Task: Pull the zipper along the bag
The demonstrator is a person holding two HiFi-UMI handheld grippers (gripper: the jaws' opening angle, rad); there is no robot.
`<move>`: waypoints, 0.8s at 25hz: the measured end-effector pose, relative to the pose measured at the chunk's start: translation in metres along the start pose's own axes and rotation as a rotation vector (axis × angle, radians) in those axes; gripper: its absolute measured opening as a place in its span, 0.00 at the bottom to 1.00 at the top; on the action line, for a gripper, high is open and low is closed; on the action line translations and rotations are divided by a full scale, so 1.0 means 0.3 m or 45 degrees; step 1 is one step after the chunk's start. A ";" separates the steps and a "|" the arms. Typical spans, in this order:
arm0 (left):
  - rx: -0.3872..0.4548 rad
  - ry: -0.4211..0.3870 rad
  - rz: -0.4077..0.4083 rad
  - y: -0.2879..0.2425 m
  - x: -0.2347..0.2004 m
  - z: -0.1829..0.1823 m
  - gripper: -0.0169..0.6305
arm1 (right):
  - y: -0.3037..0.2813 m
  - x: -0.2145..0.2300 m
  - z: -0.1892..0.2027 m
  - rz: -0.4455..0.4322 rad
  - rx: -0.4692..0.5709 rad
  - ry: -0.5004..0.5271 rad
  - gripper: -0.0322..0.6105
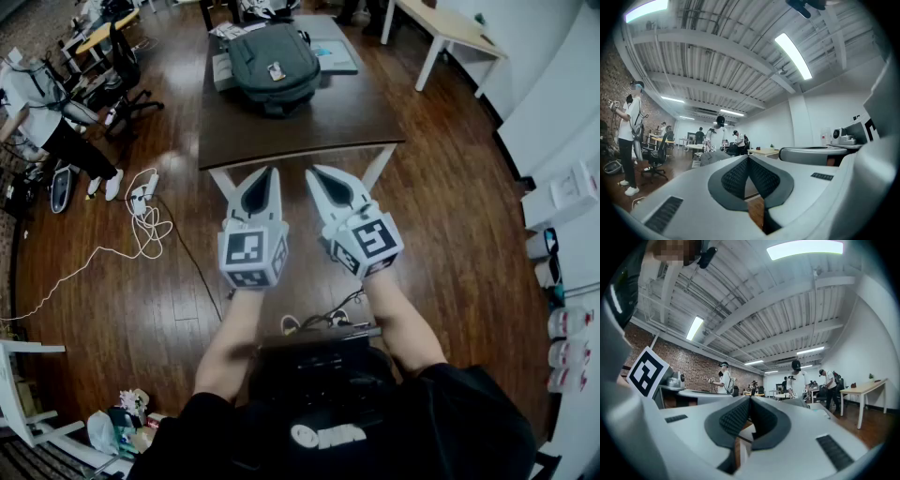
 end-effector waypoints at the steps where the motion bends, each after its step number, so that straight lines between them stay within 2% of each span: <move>1: -0.004 0.001 0.005 0.009 -0.011 -0.001 0.02 | -0.006 -0.013 0.006 0.005 -0.003 0.002 0.06; 11: -0.010 0.013 0.073 0.019 -0.090 0.003 0.03 | -0.068 -0.053 0.032 0.065 0.005 0.030 0.06; 20: -0.017 -0.005 0.082 -0.151 -0.137 0.067 0.02 | -0.173 0.101 0.092 0.078 0.018 0.020 0.06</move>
Point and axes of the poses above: the fingertips, and each gripper's own axes: y backward along the fingers, x to its right, z out of its underside, the point moved 1 cm from there along y, backward along the fingers, and after that the axes turned 11 degrees about x, right-handed, at the moved point
